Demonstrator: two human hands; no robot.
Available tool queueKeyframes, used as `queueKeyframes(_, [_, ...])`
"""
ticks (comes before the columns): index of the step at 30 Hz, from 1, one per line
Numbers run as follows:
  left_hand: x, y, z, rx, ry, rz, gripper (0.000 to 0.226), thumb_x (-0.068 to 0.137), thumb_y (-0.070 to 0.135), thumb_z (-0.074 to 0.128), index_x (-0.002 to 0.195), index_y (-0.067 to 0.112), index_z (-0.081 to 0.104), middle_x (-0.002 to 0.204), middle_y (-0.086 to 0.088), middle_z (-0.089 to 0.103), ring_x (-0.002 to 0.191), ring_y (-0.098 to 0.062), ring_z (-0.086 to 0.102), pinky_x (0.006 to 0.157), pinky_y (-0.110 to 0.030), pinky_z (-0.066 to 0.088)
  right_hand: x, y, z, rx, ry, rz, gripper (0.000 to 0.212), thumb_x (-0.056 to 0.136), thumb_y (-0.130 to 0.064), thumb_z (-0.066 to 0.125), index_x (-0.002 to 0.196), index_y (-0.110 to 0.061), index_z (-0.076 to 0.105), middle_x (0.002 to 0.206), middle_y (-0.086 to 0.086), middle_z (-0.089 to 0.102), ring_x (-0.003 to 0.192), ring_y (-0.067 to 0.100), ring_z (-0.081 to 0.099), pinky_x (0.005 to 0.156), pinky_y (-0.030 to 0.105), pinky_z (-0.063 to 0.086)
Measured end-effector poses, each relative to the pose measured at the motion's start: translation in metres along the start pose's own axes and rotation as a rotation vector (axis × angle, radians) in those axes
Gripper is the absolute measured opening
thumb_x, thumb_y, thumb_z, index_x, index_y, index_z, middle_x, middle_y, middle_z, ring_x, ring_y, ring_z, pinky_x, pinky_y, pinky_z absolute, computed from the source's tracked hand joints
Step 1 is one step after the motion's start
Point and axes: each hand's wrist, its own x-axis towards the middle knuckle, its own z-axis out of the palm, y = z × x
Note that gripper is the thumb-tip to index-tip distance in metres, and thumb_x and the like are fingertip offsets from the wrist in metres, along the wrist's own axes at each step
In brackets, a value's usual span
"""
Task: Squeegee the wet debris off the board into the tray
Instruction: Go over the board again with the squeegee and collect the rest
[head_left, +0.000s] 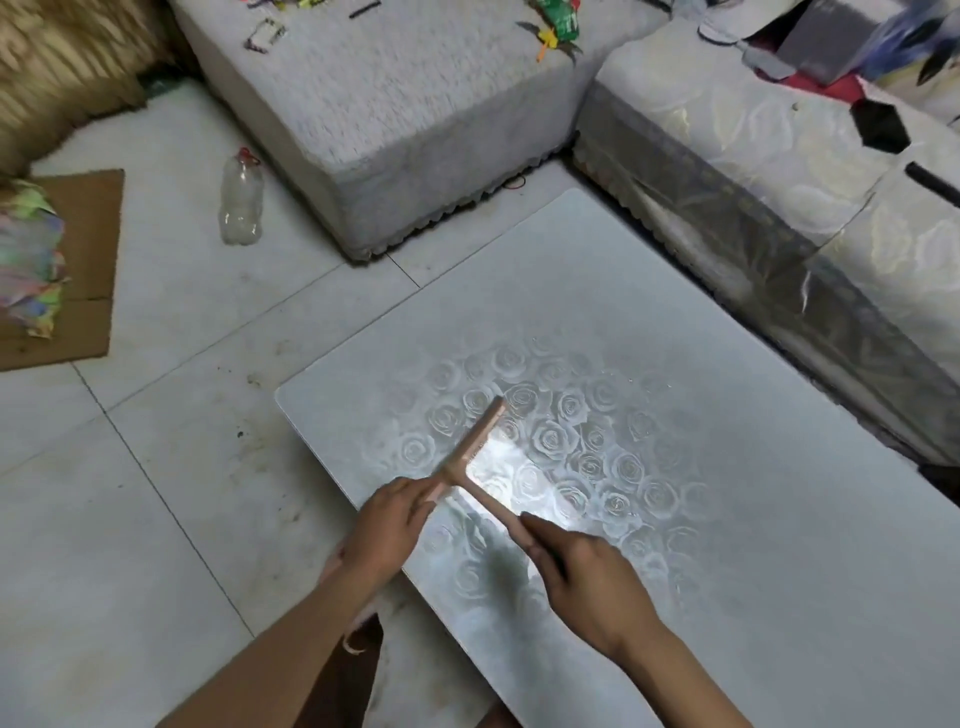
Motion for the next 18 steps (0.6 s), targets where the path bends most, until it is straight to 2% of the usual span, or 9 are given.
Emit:
queueKeyframes(2, [0.017, -0.022, -0.029, 0.047, 0.027, -0.03, 0.032, 0.096, 0.024, 0.053, 0.128, 0.021, 0.06, 0.114, 0.001, 0.062, 0.106, -0.02, 0.057, 0.082, -0.026, 0.043, 0.031, -0.029, 0.008, 0.01, 0.005, -0.033, 0.024, 0.099, -0.04, 0.033, 0.118, -0.038, 0.048, 0.084, 0.002, 0.063, 0.078, 0.026, 0.057, 0.067, 0.035, 0.048])
queueKeyframes(5, [0.043, -0.058, -0.077, 0.104, 0.032, -0.056, 0.032, 0.097, 0.019, 0.05, 0.127, 0.015, 0.06, 0.116, -0.003, 0.06, 0.106, -0.023, 0.055, 0.083, -0.034, 0.047, 0.084, -0.083, 0.017, 0.009, -0.012, -0.06, 0.016, 0.098, -0.035, 0.034, 0.107, -0.034, 0.047, 0.081, 0.006, 0.06, 0.075, 0.03, 0.054, 0.066, 0.036, 0.048])
queueKeyframes(9, [0.079, -0.103, -0.133, 0.153, 0.034, -0.126, 0.034, 0.097, 0.015, 0.048, 0.129, 0.009, 0.056, 0.115, -0.008, 0.058, 0.103, -0.025, 0.054, 0.078, -0.034, 0.047, 0.163, -0.151, 0.027, -0.053, -0.026, -0.057, 0.02, 0.099, -0.029, 0.036, 0.115, -0.028, 0.048, 0.086, 0.012, 0.059, 0.075, 0.034, 0.052, 0.06, 0.034, 0.037])
queueKeyframes(11, [0.103, -0.125, -0.153, 0.194, -0.033, -0.169, 0.04, 0.096, 0.01, 0.046, 0.136, 0.007, 0.05, 0.125, -0.012, 0.055, 0.111, -0.028, 0.052, 0.086, -0.036, 0.045, 0.199, -0.176, 0.028, -0.107, -0.04, -0.029, 0.021, 0.097, -0.023, 0.038, 0.115, -0.024, 0.047, 0.085, 0.013, 0.057, 0.07, 0.031, 0.046, 0.059, 0.032, 0.03])
queueKeyframes(13, [0.126, -0.14, -0.166, 0.255, -0.163, -0.233, 0.047, 0.096, 0.007, 0.043, 0.143, 0.006, 0.04, 0.138, -0.013, 0.047, 0.124, -0.03, 0.045, 0.099, -0.038, 0.04, 0.217, -0.186, 0.028, -0.14, -0.081, 0.027, 0.026, 0.093, -0.018, 0.041, 0.118, -0.023, 0.047, 0.086, 0.014, 0.056, 0.071, 0.031, 0.047, 0.06, 0.032, 0.029])
queueKeyframes(16, [0.154, -0.149, -0.174, 0.278, -0.347, -0.344, 0.056, 0.093, 0.005, 0.04, 0.148, 0.007, 0.027, 0.147, -0.014, 0.037, 0.134, -0.029, 0.037, 0.106, -0.034, 0.034, 0.205, -0.167, 0.028, -0.156, -0.105, 0.109, 0.039, 0.09, -0.021, 0.043, 0.127, -0.033, 0.042, 0.095, 0.012, 0.063, 0.086, 0.034, 0.06, 0.062, 0.03, 0.033])
queueKeyframes(18, [0.163, -0.148, -0.173, 0.247, -0.435, -0.379, 0.058, 0.091, 0.002, 0.038, 0.147, 0.008, 0.03, 0.148, -0.012, 0.038, 0.135, -0.028, 0.037, 0.106, -0.031, 0.032, 0.175, -0.142, 0.021, -0.187, -0.116, 0.199, 0.049, 0.092, -0.025, 0.04, 0.138, -0.044, 0.033, 0.104, 0.009, 0.065, 0.095, 0.033, 0.062, 0.065, 0.032, 0.039])
